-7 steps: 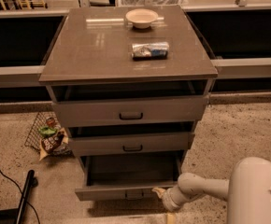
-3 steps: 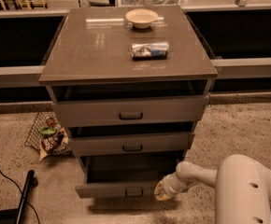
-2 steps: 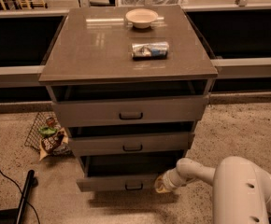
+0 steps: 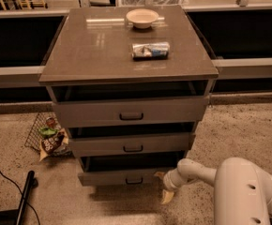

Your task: Close bottom drawer

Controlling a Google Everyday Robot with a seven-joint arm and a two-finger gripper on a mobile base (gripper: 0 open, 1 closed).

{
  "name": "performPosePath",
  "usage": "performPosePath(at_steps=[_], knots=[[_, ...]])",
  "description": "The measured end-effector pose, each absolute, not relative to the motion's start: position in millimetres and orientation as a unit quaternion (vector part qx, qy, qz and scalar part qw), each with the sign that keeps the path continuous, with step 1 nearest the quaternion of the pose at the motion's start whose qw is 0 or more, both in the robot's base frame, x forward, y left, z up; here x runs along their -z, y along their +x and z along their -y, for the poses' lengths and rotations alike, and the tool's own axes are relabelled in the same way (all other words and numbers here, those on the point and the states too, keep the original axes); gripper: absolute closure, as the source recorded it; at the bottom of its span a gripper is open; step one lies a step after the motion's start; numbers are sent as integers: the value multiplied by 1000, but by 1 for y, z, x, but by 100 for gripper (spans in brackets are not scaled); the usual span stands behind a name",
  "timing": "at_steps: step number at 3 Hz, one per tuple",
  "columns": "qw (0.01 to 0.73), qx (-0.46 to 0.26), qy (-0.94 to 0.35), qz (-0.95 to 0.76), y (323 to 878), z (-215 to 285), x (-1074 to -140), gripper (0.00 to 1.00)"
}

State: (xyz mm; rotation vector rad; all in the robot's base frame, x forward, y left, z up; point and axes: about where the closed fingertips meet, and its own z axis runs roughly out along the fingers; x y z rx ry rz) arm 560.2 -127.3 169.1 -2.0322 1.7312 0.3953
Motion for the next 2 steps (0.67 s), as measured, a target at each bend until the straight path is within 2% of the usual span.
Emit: performPosePath(at_steps=[1,2], knots=[[220,-143,-735,-626,560,127,-169,0],[222,-147,-737,-621,560,125,-166,0]])
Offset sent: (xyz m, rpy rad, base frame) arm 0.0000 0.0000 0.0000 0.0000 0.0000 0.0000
